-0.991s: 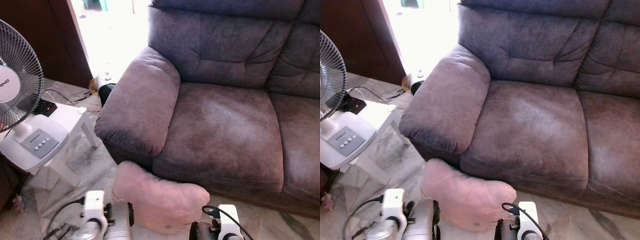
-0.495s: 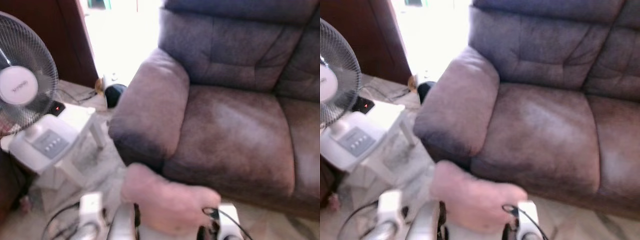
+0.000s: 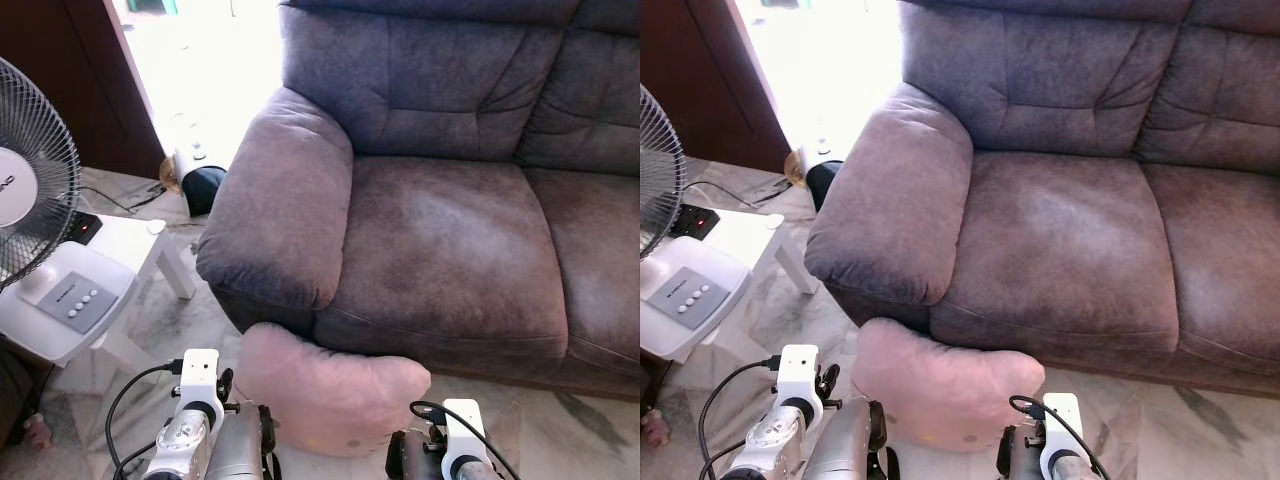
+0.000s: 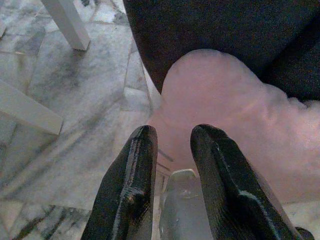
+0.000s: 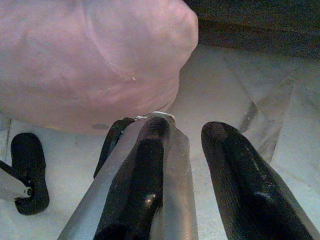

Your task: Move the pillow to the sofa from floor

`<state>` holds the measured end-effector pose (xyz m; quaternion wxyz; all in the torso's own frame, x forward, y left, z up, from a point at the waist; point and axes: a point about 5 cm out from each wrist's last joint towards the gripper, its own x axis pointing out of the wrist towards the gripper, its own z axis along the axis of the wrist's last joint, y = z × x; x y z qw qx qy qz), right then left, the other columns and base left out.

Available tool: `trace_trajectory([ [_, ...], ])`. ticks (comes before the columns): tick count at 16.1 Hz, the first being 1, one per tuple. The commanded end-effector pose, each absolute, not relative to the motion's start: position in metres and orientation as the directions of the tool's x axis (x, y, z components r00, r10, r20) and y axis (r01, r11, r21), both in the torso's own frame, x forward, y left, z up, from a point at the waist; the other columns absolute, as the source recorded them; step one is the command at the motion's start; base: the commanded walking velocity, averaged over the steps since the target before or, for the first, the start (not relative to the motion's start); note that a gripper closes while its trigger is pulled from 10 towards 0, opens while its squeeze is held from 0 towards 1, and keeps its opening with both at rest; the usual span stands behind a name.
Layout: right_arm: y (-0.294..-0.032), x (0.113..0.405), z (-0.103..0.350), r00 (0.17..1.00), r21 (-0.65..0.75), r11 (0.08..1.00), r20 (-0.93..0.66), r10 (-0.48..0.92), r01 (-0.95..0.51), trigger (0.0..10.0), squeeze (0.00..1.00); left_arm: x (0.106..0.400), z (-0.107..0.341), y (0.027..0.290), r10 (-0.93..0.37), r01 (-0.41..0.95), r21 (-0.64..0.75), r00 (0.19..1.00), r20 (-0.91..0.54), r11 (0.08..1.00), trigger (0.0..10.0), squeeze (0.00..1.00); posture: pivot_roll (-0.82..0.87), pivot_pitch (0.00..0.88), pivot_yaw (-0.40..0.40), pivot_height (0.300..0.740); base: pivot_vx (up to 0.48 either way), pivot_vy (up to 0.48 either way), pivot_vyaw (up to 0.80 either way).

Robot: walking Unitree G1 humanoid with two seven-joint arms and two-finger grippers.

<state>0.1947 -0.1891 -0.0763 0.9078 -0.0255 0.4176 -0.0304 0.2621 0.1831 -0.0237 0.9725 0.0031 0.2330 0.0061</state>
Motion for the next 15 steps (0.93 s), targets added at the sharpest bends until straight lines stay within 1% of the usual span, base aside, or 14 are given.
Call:
trace_trajectory([
  [1,-0.185,0.175,-0.087,0.588,-0.060,0.998,-0.806,-0.069,0.035,10.0,0.00,0.252,-0.033,0.184,0.024,-0.025,0.003,0.867,-0.497,1.000,10.0,0.00,0.12,0.133,0.008,0.617,0.000,0.000,0.00],
  [5,-0.184,0.176,-0.087,0.587,-0.060,0.998,-0.806,-0.069,0.035,10.0,0.00,0.251,-0.035,0.188,0.033,-0.038,0.001,0.852,-0.522,0.999,10.0,0.00,0.12,0.147,0.008,0.617,0.000,0.000,0.00],
  [7,-0.184,0.176,-0.087,0.588,-0.061,0.997,-0.806,-0.071,0.037,10.0,0.00,0.250,-0.036,0.187,0.033,-0.038,0.003,0.846,-0.532,0.999,10.0,0.00,0.12,0.155,0.007,0.617,0.000,0.306,0.00],
  [11,-0.184,0.177,-0.087,0.590,-0.061,0.998,-0.804,-0.070,0.036,10.0,0.00,0.248,-0.038,0.186,0.029,-0.030,0.008,0.843,-0.537,1.000,10.0,0.00,0.12,0.160,0.008,0.617,0.000,0.000,0.00],
  [14,-0.184,0.177,-0.086,0.591,-0.060,0.997,-0.804,-0.071,0.039,10.0,0.00,0.249,-0.035,0.197,0.037,-0.041,0.004,0.849,-0.528,0.999,10.0,0.00,0.12,0.165,0.010,0.617,0.000,0.000,0.00],
  [15,-0.183,0.177,-0.087,0.590,-0.059,0.997,-0.804,-0.072,0.040,10.0,0.00,0.251,-0.034,0.198,0.035,-0.042,-0.001,0.850,-0.525,0.999,10.0,0.00,0.12,0.165,0.011,0.617,0.000,0.375,0.00],
])
